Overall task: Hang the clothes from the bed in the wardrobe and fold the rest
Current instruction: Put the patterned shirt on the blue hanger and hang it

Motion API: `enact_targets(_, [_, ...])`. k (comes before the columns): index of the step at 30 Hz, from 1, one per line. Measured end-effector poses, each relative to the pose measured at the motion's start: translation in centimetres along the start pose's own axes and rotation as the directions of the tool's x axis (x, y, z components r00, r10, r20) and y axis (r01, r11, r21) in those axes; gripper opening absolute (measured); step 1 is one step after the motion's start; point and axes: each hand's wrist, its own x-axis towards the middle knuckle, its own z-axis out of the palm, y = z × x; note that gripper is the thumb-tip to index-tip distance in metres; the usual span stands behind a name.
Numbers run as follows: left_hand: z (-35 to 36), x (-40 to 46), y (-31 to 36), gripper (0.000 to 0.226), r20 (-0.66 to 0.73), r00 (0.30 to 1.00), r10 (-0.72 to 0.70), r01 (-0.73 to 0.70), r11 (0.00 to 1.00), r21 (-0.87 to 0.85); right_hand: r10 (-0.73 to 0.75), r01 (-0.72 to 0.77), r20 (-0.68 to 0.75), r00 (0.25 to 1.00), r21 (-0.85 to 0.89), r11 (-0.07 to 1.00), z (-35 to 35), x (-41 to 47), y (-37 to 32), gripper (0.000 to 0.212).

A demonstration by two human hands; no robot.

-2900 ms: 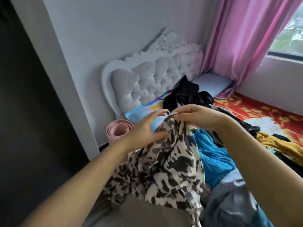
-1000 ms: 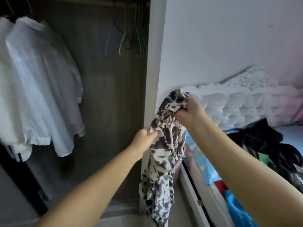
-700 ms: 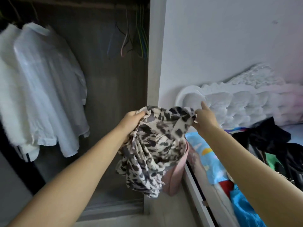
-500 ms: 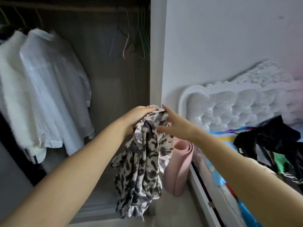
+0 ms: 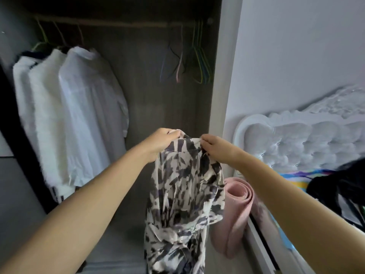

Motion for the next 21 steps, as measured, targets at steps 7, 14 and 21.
enact_targets(7, [-5.7, 2.3, -3.7, 0.023, 0.199, 0.971, 0.132, -0.238, 0.621, 0.747, -0.042, 0.044, -0.048, 0.998, 0.042, 0.998, 3.4, 5.8, -2.6, 0.02])
enact_targets(14, [-13.1, 8.5, -5.9, 0.03, -0.148, 0.966, 0.214, -0.18, 0.96, 0.212, 0.035, 0.024, 0.191, 0.981, -0.302, 0.953, 5.9, 12.7, -6.9, 0.035])
enact_targets(21, [-15.6, 12.2, -8.1, 0.028, -0.155, 0.979, 0.136, -0.132, 0.991, 0.035, 0.067, -0.045, -0.32, 0.945, 0.073, 0.996, 2.4, 20.4, -12.2, 0.025])
